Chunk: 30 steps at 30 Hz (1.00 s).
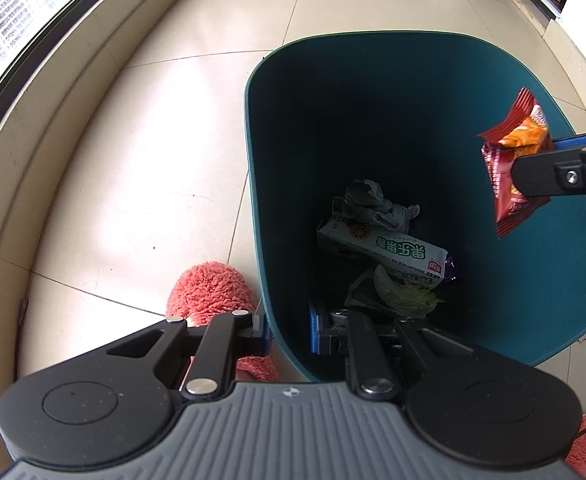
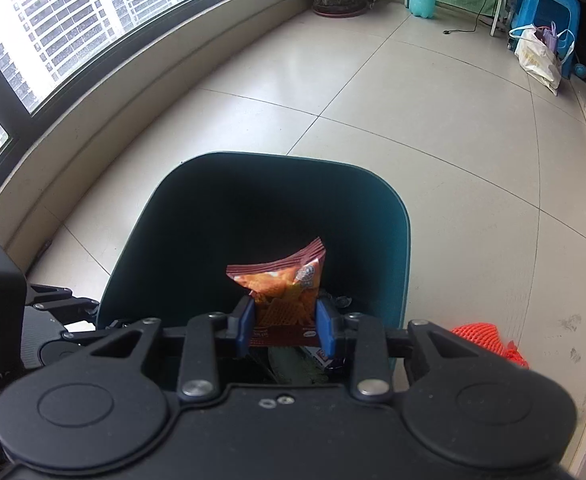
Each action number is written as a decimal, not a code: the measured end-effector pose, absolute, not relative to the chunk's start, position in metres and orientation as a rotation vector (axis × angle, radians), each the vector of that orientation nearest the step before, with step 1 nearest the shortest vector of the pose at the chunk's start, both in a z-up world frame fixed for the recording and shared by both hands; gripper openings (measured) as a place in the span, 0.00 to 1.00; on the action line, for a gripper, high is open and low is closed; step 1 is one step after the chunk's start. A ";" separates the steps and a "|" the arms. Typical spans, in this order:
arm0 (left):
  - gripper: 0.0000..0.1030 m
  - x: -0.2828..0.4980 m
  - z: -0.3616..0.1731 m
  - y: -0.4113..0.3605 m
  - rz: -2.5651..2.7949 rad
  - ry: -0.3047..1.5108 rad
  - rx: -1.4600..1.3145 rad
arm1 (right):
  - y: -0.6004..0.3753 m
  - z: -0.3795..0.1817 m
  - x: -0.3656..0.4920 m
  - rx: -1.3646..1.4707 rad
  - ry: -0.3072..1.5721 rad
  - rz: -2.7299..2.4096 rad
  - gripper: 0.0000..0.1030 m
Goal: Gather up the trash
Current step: 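Carry the snack wrapper into the teal bin and release it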
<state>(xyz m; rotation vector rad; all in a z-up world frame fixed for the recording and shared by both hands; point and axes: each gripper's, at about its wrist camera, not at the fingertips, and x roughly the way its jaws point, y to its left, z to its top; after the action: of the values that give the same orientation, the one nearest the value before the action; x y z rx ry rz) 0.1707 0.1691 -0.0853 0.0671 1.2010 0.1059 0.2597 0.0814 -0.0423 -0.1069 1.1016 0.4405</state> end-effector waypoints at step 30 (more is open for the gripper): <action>0.16 0.171 -0.088 0.168 0.106 1.204 0.076 | 0.094 -0.093 0.278 -0.142 1.243 0.447 0.43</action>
<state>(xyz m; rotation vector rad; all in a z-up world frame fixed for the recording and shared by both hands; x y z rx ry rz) 0.1710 0.1683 -0.0877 0.0755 1.2039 0.1061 0.2781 0.0940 -0.0933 -0.1421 1.2432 0.4470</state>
